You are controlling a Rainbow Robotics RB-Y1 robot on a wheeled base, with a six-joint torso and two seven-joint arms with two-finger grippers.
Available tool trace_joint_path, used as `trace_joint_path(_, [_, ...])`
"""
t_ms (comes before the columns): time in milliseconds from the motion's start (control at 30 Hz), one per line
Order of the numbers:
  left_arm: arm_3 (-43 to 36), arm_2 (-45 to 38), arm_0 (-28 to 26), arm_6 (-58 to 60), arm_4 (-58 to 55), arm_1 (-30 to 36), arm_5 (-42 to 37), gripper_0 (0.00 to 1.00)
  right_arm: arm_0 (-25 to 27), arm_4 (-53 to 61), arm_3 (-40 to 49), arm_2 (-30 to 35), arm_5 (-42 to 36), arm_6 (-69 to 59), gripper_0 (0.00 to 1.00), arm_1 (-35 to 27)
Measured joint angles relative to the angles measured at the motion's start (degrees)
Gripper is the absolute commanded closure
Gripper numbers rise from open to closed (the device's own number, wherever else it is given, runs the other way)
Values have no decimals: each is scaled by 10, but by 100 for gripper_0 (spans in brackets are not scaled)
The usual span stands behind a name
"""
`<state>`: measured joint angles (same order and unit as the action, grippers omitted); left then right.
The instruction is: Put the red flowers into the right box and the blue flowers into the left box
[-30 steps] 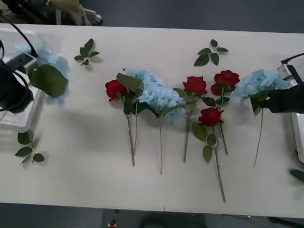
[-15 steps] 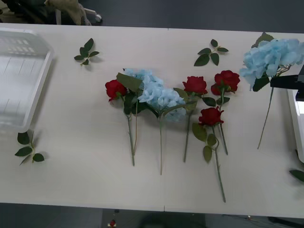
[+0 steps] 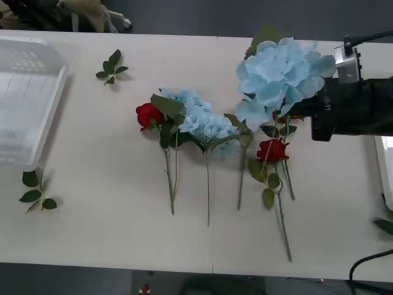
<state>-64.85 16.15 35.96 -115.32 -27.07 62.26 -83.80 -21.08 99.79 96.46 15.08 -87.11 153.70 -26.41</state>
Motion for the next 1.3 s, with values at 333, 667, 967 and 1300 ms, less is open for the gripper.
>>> trace_joint_path(333, [6, -3, 0, 0, -2, 0, 4, 4, -59, 17, 22, -196, 197, 0, 100, 1])
trace_joint_path(667, [-73, -100, 0, -17, -146, 0, -143, 0, -99, 38, 26, -327, 369, 0, 100, -26])
trace_joint_path(967, [-126, -231, -3, -55, -525, -22, -153, 0, -122, 47, 26, -388, 436, 0, 100, -29])
trace_joint_path(1300, [-124, -209, -116, -364, -627, -171, -8, 0, -122, 47, 26, -388, 436, 0, 100, -30])
